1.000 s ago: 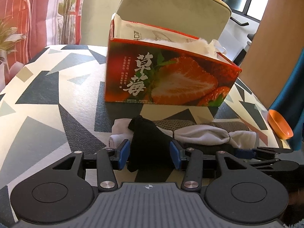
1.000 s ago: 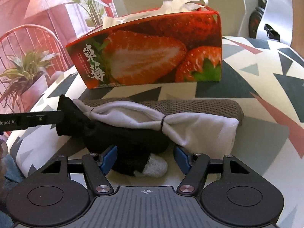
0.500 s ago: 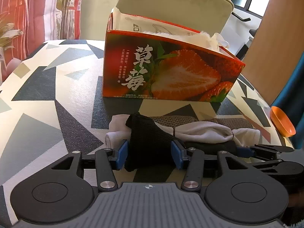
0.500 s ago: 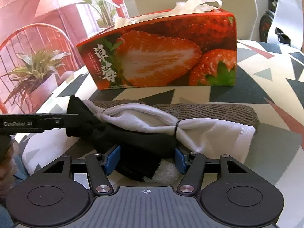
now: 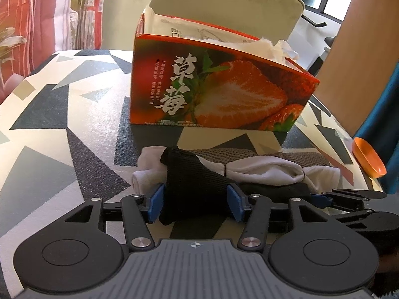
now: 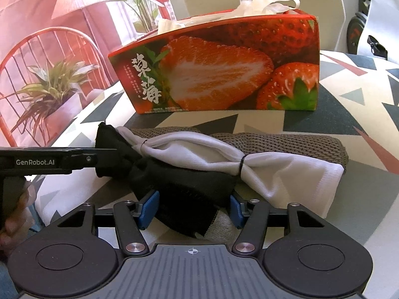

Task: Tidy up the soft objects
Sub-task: 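Close both grippers on the black glove, then lift the black glove with both grippers and carry it over the red box, then lower the glove into the red box and open both grippers, then move both grippers down to the white sock on the table, then close both grippers on the white sock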

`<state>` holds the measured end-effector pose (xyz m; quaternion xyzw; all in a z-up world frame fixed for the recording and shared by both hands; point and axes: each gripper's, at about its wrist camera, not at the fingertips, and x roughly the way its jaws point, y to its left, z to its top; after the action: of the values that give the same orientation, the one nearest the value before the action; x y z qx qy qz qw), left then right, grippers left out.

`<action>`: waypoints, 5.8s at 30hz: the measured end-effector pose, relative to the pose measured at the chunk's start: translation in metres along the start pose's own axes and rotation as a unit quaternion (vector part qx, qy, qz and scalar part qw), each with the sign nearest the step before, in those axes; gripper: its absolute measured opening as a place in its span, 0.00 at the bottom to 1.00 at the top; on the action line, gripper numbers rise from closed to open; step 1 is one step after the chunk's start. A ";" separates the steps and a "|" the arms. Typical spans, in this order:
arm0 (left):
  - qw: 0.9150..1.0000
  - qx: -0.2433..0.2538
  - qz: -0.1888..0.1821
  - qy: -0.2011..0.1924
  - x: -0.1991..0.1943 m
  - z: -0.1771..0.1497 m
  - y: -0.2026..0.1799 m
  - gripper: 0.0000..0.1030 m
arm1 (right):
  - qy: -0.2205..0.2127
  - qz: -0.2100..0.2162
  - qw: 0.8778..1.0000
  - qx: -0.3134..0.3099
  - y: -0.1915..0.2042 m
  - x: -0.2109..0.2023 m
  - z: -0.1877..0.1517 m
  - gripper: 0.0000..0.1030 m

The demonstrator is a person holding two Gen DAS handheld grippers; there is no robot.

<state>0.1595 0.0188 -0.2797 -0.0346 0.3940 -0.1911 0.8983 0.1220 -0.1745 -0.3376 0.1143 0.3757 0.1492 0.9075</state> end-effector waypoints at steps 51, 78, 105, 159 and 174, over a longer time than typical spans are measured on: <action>0.987 0.073 -0.003 -0.146 -0.079 0.039 -0.030 0.08 | -0.169 0.027 0.984 -0.043 0.016 -0.086 0.049 0.08; 0.994 0.008 0.024 -0.106 0.056 0.219 0.016 0.08 | -0.130 -0.049 0.982 -0.132 -0.022 0.054 0.278 0.08; 0.979 0.120 0.080 -0.142 -0.008 0.168 -0.008 1.00 | -0.175 -0.118 0.973 -0.093 -0.042 0.012 0.222 0.90; 0.996 -0.053 0.032 -0.064 -0.004 -0.009 0.025 0.82 | -0.096 -0.116 0.987 0.056 -0.051 -0.033 -0.018 0.55; 0.996 -0.084 0.011 -0.032 0.011 -0.012 0.036 0.45 | -0.100 -0.114 0.987 0.060 -0.051 -0.038 -0.016 0.46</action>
<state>0.1687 0.0488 -0.3032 -0.1121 0.3797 -0.1461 0.9066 0.0943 -0.2335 -0.3405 0.1396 0.3024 0.0096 0.9429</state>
